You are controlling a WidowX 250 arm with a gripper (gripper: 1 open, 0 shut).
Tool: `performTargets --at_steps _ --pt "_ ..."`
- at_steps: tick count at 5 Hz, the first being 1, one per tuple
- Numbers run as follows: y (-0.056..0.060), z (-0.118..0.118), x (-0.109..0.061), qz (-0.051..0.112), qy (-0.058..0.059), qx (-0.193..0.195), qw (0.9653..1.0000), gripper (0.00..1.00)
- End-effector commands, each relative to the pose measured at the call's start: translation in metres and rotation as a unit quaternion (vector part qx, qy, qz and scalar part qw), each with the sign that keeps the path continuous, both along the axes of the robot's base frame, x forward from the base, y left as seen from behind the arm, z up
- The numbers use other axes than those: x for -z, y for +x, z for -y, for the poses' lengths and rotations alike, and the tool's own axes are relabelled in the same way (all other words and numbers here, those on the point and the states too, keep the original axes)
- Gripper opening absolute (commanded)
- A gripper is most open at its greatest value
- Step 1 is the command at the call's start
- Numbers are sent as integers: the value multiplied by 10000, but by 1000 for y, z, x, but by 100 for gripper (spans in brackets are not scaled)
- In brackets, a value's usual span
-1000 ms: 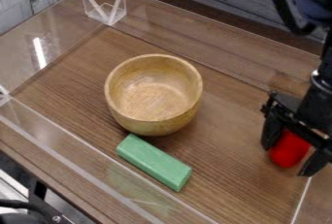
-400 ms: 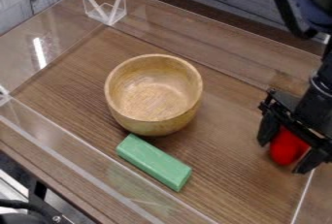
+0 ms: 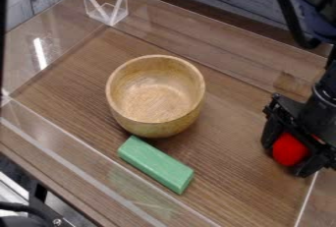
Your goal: Move the red object to the left side of the table
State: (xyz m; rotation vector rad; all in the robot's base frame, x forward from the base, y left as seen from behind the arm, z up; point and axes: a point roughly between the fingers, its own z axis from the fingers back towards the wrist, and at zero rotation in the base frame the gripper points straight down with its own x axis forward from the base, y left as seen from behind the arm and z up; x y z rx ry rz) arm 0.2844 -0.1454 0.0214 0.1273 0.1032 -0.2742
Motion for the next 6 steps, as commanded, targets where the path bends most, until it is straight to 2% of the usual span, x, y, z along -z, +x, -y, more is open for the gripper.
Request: performTargets --at_steps 1,2,3,4,5,6 --pt "23 8 -14 274 -96 -33 9996 100" --pt "34 12 -12 237 -82 -45 9997 100" --pt "29 0 -10 114 -58 -69 9999 0" --pt "25 -13 -10 -22 -33 -93 9999 0" --pt "22 -3 -11 -148 -14 -251 9996 100" --pt "21 7 -10 -220 -17 -417 9989 100"
